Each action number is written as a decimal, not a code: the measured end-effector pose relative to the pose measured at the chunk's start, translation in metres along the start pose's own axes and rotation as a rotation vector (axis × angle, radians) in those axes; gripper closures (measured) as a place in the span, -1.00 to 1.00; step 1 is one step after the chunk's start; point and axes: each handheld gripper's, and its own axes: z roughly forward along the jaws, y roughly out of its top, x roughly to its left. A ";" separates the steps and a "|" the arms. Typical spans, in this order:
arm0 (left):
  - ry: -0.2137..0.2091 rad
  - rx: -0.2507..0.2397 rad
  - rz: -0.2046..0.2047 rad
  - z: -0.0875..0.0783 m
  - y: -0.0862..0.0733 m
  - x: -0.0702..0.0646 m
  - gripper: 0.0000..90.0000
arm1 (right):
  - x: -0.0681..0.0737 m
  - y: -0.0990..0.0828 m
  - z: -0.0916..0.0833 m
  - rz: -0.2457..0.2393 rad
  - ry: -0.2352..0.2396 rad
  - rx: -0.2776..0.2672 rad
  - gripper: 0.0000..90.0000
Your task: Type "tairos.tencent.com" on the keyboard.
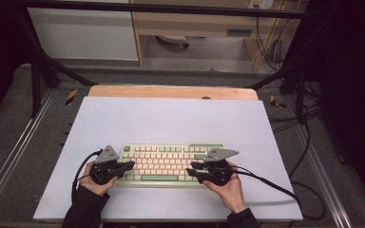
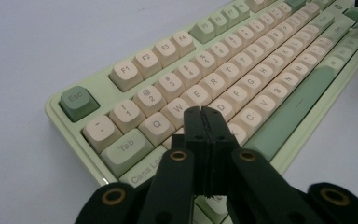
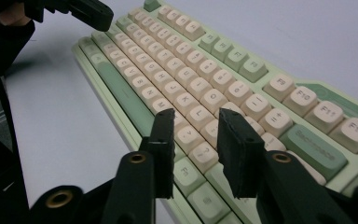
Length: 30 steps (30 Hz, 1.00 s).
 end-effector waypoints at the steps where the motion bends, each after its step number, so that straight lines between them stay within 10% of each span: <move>1: 0.000 0.000 0.000 0.000 0.000 0.000 0.99 | 0.000 0.001 0.002 -0.001 0.003 0.000 0.59; 30: -0.002 0.002 0.004 0.001 0.000 0.000 0.99 | 0.003 0.027 0.065 0.056 -0.055 0.043 1.00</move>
